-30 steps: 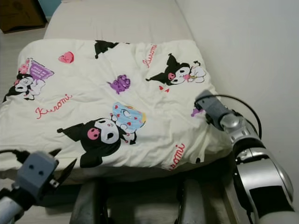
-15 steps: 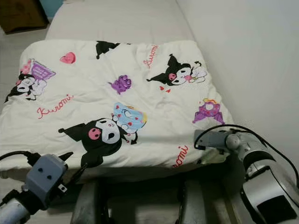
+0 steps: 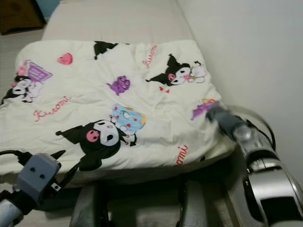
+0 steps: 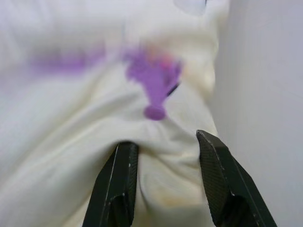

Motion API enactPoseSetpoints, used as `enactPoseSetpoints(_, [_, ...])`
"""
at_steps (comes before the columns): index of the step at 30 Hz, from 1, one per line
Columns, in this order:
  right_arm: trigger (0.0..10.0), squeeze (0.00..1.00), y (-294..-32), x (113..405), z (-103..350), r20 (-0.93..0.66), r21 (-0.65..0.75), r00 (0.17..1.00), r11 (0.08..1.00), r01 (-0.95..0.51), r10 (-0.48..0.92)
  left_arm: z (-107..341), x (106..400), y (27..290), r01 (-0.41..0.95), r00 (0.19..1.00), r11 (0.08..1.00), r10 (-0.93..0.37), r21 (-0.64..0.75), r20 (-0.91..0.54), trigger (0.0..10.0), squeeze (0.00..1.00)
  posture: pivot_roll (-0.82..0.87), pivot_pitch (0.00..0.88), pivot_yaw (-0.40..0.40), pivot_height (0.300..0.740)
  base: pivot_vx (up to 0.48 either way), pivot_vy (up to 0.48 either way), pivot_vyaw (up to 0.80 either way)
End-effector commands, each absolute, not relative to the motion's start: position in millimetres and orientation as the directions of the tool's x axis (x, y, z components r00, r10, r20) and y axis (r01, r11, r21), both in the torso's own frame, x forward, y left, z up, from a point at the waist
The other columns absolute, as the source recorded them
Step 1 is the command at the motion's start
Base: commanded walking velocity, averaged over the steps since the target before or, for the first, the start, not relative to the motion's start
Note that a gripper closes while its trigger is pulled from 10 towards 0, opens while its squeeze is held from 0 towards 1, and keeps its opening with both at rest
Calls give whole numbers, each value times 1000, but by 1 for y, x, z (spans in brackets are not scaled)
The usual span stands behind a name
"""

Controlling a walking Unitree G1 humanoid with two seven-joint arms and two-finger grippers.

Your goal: Clean up the room

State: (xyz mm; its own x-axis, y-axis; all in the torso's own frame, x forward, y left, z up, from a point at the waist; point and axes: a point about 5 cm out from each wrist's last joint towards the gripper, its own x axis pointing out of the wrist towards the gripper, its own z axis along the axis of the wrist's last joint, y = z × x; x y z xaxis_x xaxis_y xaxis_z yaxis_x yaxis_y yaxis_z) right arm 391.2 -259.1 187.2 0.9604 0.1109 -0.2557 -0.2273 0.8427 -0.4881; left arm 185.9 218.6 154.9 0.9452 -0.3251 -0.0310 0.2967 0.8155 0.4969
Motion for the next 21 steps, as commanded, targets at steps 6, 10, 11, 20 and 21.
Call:
enactPoseSetpoints(6, [10000,0,-240,398,227,-99,-205,908,885,-419,407,150,175,220,314,945,818,-319,482,-76,10000,0,168,273,-25,541,0,0,0])
enactPoseSetpoints(10, [10000,0,-241,402,244,13,-149,937,928,-343,348,148,177,221,310,947,820,-312,481,-78,10000,0,172,273,-20,541,0,0,0])
enactPoseSetpoints(11, [10000,0,-247,403,248,20,-180,965,950,-254,262,149,178,221,310,947,819,-312,483,-79,10000,0,175,272,-18,541,0,0,0])
enactPoseSetpoints(20, [10000,0,-282,399,256,33,-372,997,925,78,-71,149,178,221,315,945,815,-315,486,-83,10000,0,174,266,-15,541,0,0,0])
enactPoseSetpoints(21, [10000,0,-281,399,250,9,-387,998,921,54,-55,148,178,220,316,945,814,-316,486,-86,10000,0,172,266,-14,541,0,0,0])
